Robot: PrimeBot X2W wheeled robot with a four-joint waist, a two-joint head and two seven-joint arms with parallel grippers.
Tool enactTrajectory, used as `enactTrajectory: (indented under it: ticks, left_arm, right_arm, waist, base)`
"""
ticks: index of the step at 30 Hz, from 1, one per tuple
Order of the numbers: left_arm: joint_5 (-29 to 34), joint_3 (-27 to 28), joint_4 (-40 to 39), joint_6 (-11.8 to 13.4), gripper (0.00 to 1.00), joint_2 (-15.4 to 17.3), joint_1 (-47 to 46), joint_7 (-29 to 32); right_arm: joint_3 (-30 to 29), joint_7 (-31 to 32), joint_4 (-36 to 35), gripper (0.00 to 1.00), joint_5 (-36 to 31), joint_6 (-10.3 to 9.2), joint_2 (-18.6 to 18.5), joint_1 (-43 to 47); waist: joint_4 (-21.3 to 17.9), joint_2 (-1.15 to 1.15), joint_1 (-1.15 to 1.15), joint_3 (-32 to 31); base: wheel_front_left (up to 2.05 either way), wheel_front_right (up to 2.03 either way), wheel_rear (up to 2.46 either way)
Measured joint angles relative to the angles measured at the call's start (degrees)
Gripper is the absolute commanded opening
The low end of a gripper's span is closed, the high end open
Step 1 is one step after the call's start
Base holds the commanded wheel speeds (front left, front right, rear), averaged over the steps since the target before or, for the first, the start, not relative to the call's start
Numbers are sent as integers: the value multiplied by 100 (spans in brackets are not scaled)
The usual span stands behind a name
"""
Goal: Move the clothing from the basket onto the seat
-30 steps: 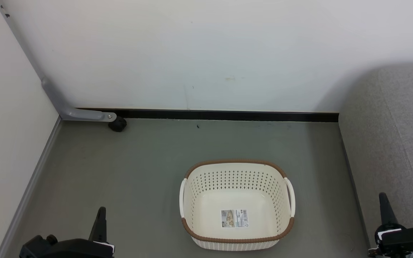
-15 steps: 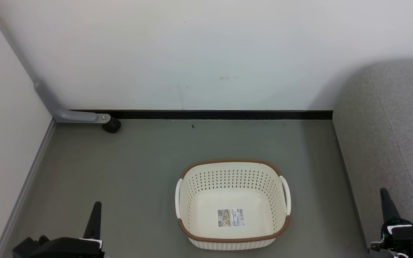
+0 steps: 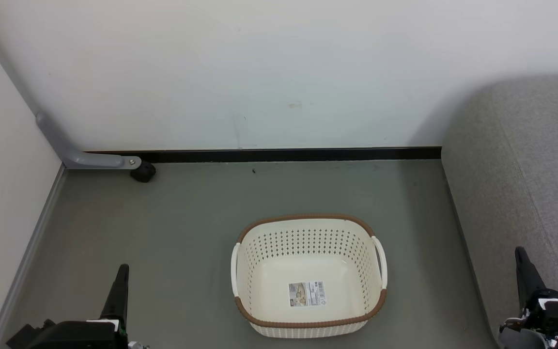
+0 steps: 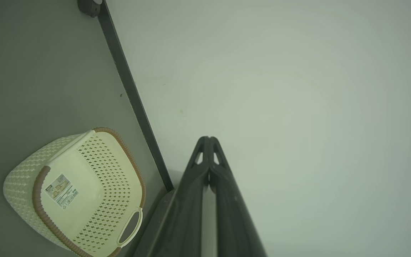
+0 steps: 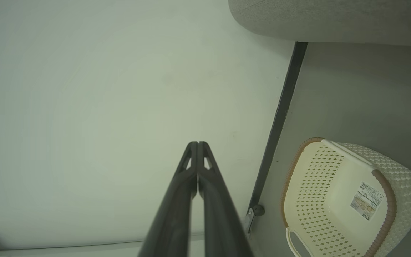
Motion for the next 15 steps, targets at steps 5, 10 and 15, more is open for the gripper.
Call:
enactTrajectory:
  ticks: [5,10,15]
  left_arm:
    - [-345,100,-58,-51,0,-11,-4,108]
    - [-424,124,-97,-93,0,-15,-15,138]
    - [-425,125,-98,-93,0,-16,-15,138]
  right_arm:
    - [-24,98,-75,0,423,0,8,-1]
    - [-34,141,-105,0,559,0,10,-5]
    - [-34,141,-109,0,559,0,11,-23]
  waist:
    - [-43,0,0,6]
    - [-55,0,0,8]
    - [-54,0,0,8]
  base:
    - [0,0,0]
    - [0,0,0]
    - [0,0,0]
